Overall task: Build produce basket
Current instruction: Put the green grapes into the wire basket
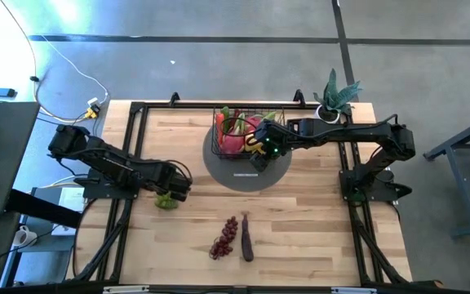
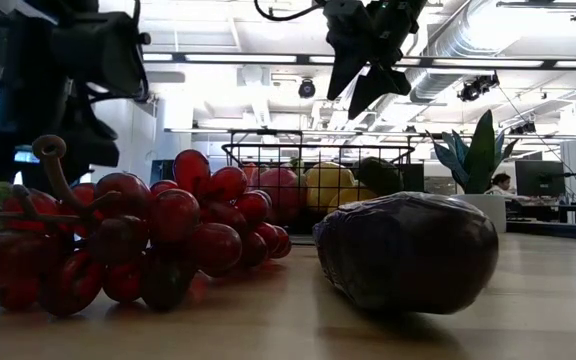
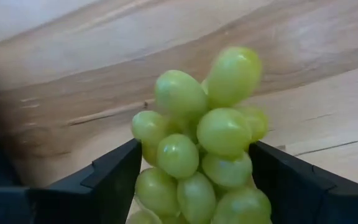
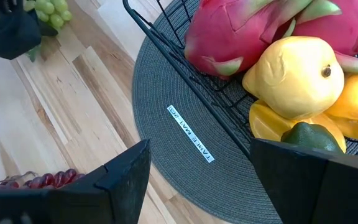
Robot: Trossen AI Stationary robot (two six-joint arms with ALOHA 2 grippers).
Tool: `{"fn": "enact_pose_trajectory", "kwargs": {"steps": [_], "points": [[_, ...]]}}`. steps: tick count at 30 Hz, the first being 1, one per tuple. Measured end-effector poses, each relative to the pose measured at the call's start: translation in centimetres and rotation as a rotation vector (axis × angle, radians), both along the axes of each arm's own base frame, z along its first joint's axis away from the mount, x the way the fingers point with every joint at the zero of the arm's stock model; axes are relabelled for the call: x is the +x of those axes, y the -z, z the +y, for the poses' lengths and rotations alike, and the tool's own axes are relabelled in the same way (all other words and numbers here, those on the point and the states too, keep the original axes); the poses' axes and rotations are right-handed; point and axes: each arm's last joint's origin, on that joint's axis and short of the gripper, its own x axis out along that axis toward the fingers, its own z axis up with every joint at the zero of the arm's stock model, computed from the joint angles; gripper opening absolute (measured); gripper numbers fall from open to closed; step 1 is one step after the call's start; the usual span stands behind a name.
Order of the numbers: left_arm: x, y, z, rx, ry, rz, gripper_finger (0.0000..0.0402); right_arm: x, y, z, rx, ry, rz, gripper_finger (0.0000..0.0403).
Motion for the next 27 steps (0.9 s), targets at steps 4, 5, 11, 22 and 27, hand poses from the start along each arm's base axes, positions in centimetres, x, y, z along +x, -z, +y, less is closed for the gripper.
{"fn": "enact_pose_trajectory", "kwargs": {"steps": [4, 5, 11, 22, 27], "points": [[-0.2, 0.7, 0.0, -0.008, -0.002, -0.016, 0.027, 0.0, 0.0, 0.0, 0.0, 0.0, 0.0, 0.0256], [-0.3, 0.7, 0.0, -0.008, -0.001, -0.014, 0.0264, 0.0, 0.0, 0.0, 0.0, 0.0, 0.0, 0.0256], [-0.3, 0.8, 0.0, -0.014, 0.049, -0.015, 0.0197, 0.0, 0.0, 0.0, 0.0, 0.0, 0.0, 0.0256], [0.4, 0.2, 0.6, -0.034, 0.143, -0.117, 0.0089, 0.0, 0.0, 0.0, 0.002, 0.003, -0.001, 0.0256], [0.4, -1.5, 1.4, -0.025, 0.2, -0.261, 0.0074, 0.1, 0.0, 0.0, 0.009, 0.015, -0.01, 0.0256]]}}
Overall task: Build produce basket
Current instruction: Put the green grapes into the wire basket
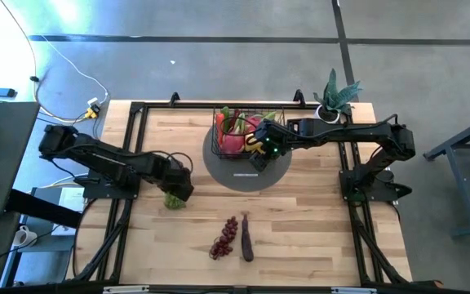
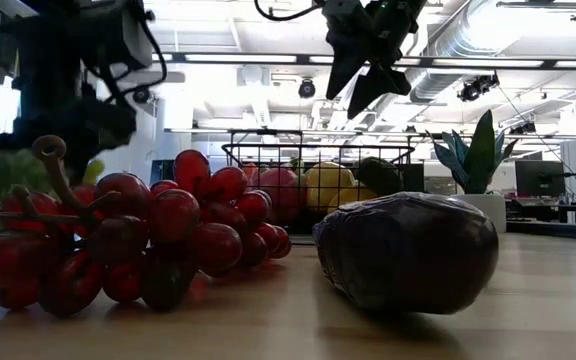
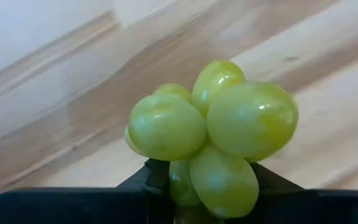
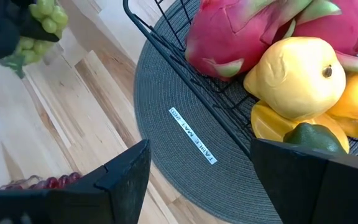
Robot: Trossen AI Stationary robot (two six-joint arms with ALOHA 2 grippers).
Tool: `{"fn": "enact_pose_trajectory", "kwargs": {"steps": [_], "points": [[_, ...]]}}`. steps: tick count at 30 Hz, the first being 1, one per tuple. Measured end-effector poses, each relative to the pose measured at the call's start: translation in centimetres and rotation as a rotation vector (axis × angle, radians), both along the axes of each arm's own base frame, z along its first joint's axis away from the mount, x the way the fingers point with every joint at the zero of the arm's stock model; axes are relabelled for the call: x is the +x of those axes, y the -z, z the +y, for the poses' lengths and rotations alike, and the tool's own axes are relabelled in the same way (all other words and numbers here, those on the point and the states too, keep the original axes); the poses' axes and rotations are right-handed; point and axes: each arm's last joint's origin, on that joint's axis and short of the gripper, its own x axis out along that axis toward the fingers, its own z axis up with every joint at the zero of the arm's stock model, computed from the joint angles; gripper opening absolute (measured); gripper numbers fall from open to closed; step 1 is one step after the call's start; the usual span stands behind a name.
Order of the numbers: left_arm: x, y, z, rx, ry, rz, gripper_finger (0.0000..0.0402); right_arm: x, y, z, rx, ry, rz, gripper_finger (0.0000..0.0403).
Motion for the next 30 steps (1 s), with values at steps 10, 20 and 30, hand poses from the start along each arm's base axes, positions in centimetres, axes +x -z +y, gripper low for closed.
{"fn": "enact_pose_trajectory", "kwargs": {"steps": [10, 20, 30], "points": [[-1.9, -4.7, 2.7, 0.123, -0.007, -0.317, 0.0072, 0.5, -0.4, 0.0, 0.026, 0.048, -0.071, 0.0256], [-2.2, -8.0, 6.1, 0.325, 0.044, -0.635, 0.0072, 1.7, -1.4, -0.3, 0.009, 0.089, -0.237, 0.0256], [-2.2, -9.9, 9.3, 0.518, 0.164, -0.817, 0.0072, 2.5, -2.6, -1.0, -0.042, 0.209, -0.4, 0.0256]]}}
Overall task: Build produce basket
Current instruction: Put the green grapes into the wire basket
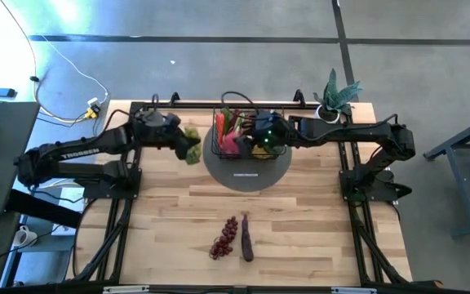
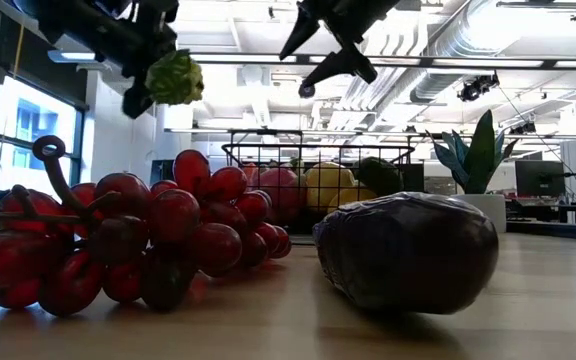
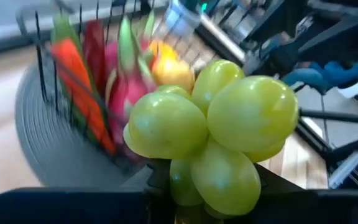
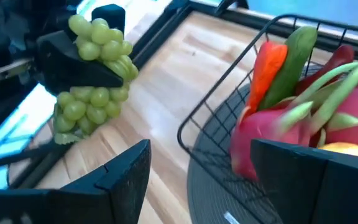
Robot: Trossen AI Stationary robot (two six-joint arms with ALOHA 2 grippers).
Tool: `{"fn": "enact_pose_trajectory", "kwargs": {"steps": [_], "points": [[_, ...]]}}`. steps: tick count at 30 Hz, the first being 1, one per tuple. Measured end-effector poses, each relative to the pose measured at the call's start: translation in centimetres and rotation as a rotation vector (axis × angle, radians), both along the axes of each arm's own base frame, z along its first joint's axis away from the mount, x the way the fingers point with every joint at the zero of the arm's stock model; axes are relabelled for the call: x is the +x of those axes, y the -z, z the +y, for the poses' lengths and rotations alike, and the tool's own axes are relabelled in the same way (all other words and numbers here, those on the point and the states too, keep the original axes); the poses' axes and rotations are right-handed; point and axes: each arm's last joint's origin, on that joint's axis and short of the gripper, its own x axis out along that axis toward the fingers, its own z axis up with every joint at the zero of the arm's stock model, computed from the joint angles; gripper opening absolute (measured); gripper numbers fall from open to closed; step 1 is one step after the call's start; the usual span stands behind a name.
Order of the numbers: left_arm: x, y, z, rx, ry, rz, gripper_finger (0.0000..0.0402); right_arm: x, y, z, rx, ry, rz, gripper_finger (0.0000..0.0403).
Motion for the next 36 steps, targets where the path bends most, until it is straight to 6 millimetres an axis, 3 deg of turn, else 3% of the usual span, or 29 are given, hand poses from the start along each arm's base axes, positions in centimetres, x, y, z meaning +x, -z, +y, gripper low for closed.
{"fn": "enact_pose_trajectory", "kwargs": {"steps": [9, 18, 29, 36], "points": [[-0.8, -1.6, 2.3, 0.198, 0.004, -0.115, 0.0072, -0.2, -0.2, -1.5, -0.018, 0.129, -0.025, 0.0256], [-0.8, -3.5, 4.1, 0.319, 0.019, -0.122, 0.0072, -0.9, -0.3, -4.4, -0.039, 0.243, -0.035, 0.0256], [2.4, -5.3, 7.1, 0.413, 0.06, -0.071, 0.0072, -1.4, -0.8, -6.9, -0.11, 0.262, -0.055, 0.0256], [5.0, -6.2, 9.6, 0.421, 0.022, -0.087, 0.0072, -3.6, -2.9, -9.4, -0.23, 0.373, -0.089, 0.0256]]}}
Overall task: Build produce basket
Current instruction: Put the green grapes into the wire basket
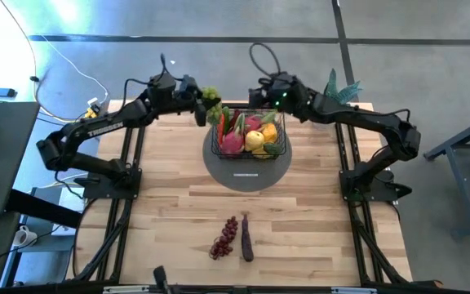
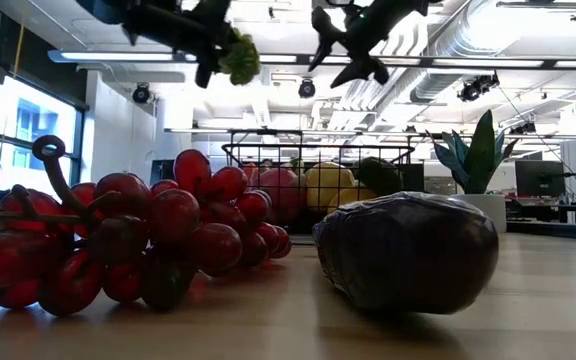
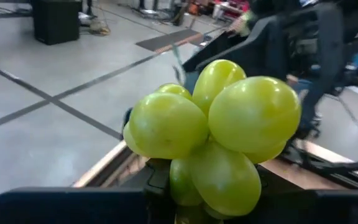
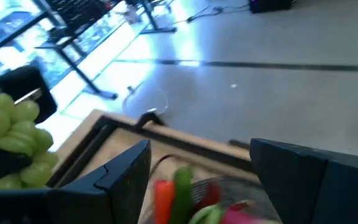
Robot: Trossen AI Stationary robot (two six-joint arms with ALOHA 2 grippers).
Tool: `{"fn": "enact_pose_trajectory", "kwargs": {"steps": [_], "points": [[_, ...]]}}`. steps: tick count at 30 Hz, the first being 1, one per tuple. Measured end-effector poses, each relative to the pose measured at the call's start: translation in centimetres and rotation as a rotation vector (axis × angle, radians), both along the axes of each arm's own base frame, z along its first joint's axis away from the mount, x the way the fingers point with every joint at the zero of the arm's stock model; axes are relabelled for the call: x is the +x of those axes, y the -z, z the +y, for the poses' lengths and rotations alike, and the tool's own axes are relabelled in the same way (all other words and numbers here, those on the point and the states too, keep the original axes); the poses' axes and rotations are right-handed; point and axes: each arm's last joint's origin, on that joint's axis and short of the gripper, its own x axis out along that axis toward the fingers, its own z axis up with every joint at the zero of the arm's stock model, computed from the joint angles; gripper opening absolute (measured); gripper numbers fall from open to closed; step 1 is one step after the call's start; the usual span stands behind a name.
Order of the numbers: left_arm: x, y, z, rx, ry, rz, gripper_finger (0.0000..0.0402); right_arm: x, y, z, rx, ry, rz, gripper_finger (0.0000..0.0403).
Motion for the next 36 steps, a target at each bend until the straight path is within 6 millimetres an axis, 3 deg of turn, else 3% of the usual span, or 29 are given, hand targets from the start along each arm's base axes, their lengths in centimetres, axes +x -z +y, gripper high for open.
{"fn": "enact_pose_trajectory", "kwargs": {"steps": [16, 25, 36], "points": [[6.1, 1.8, 4.6, 0.069, -0.052, -0.086, 0.0072, -1.9, -0.2, -2.4, -0.022, 0.077, 0.049, 0.0256], [9.5, 6.3, 6.2, 0.088, -0.028, -0.151, 0.0072, -2.4, 0.0, -3.0, 0.01, 0.192, 0.034, 0.0256], [12.4, 10.2, 5.4, 0.05, -0.026, -0.172, 0.0072, -2.4, 0.0, -2.9, 0.002, 0.171, 0.053, 0.0256]]}}
